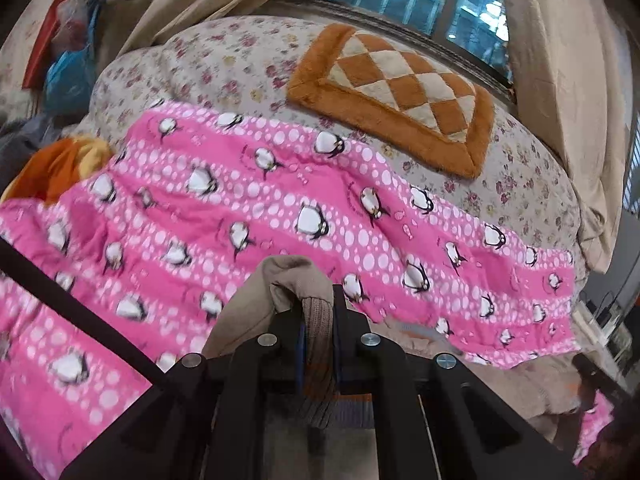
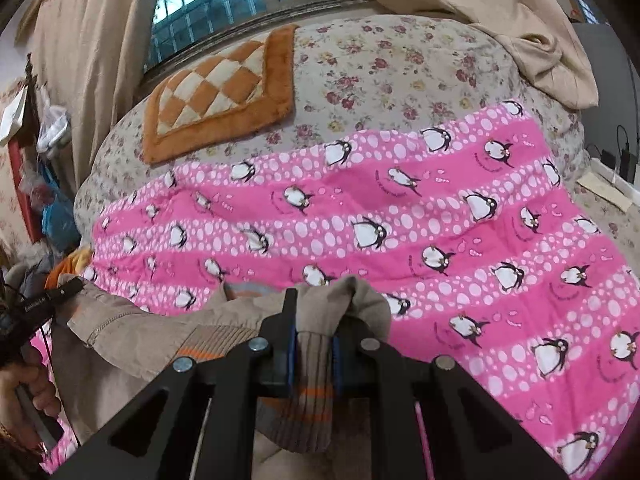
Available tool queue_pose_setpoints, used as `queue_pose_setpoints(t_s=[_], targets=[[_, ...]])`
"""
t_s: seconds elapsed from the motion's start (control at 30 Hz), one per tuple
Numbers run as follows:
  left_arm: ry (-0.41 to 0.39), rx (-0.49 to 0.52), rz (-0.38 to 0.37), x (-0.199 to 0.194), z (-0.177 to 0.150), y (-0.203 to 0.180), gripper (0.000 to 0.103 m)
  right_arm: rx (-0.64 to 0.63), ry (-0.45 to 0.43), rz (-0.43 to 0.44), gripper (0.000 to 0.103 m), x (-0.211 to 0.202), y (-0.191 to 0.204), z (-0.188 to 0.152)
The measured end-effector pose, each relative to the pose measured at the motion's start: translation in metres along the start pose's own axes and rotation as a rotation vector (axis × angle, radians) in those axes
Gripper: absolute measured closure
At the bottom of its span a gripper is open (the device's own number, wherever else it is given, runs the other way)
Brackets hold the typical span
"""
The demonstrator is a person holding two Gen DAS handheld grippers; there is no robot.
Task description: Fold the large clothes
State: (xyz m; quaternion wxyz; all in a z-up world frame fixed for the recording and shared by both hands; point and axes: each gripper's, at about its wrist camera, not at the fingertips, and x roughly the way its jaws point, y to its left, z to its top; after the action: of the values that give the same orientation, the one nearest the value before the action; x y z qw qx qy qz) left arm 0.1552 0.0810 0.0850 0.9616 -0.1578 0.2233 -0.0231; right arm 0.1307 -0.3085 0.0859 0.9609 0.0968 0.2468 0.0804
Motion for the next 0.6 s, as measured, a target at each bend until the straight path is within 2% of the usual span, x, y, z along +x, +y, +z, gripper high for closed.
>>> queue_pose_setpoints(t_s=[0.1,0.13,0.23,0.27,0.5,0.6], targets=[[0.019,0.091,0.019,0.022,-0.011,-0.004,0.103,-0.010,0.027,-0.038,0.090,0.015,0.000,-0.004],[0.053,0.120,0.045,0.034,-0.020,-0.003,0.103,-0.018,0.044,-0.048,0.090,0.022,0.000,-0.007],[0.163,0.099,0.094,0.061,-0.038,0.007,0.103,-0.043,0.117,-0.085,0.090,0.046,0.000,-0.020],[0.177,0.096,0.100,0.065,-0.040,0.009,0.103,-0.043,0.131,-0.091,0.090,0.053,-0.002,-0.023],[0.202,0.147,0.115,0.077,-0.047,0.012,0.103,-0.039,0.210,-0.104,0.090,0.092,-0.020,-0.038],[0.318,0.106,0.126,0.101,-0.060,0.025,0.100,-0.026,0.273,-0.099,0.090,0.112,-0.029,-0.051]])
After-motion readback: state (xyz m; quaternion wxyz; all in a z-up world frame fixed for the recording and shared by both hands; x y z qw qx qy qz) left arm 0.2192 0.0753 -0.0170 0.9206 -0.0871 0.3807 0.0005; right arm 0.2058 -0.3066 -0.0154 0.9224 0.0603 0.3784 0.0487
